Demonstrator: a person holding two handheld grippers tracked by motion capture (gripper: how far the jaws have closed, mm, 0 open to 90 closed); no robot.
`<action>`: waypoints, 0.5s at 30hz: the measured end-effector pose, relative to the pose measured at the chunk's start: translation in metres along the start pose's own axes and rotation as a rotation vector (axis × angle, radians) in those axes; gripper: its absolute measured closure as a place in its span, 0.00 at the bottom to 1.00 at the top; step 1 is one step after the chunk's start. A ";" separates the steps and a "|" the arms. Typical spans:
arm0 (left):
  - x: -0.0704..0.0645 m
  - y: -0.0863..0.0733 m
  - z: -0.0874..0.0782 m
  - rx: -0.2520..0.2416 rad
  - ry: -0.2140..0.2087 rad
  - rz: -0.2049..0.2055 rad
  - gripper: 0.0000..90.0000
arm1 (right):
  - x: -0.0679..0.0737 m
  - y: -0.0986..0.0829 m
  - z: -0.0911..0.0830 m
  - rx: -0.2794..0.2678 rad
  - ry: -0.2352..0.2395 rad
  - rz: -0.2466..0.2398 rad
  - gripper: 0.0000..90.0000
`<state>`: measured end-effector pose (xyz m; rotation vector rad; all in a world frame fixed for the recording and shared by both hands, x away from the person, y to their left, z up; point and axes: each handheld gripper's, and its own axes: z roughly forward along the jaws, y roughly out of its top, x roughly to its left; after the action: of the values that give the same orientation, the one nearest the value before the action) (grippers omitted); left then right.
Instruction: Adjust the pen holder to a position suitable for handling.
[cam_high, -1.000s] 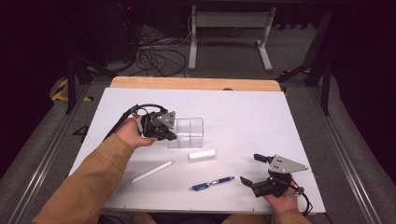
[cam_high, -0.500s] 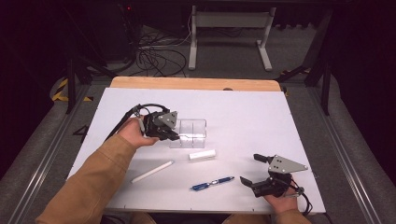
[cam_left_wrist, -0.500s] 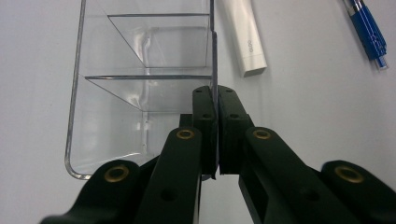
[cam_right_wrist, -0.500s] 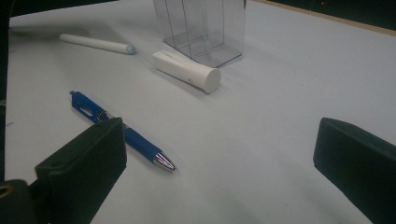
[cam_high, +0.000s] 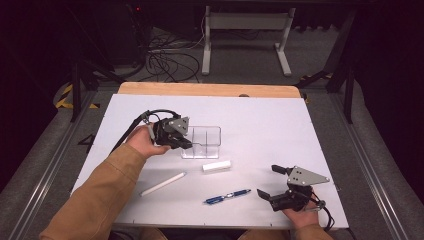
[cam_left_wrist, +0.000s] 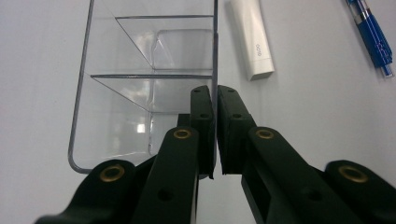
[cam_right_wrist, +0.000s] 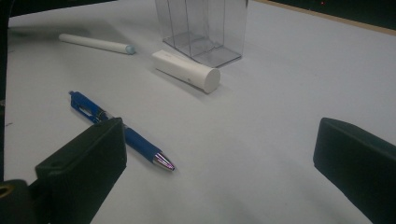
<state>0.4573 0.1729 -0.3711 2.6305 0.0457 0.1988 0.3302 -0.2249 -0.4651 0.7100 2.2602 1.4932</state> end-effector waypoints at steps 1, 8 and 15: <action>0.000 0.000 0.000 -0.001 0.004 0.000 0.95 | 0.000 0.000 0.000 0.000 0.000 0.000 0.04; 0.000 -0.002 -0.002 -0.030 0.041 -0.039 0.87 | 0.000 0.000 0.000 0.000 0.000 0.000 0.04; -0.003 -0.004 -0.022 -0.151 0.088 -0.107 0.67 | 0.000 0.000 0.000 0.000 -0.001 0.000 0.04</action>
<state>0.4516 0.1867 -0.3545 2.4599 0.1933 0.2697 0.3300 -0.2249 -0.4651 0.7103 2.2592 1.4924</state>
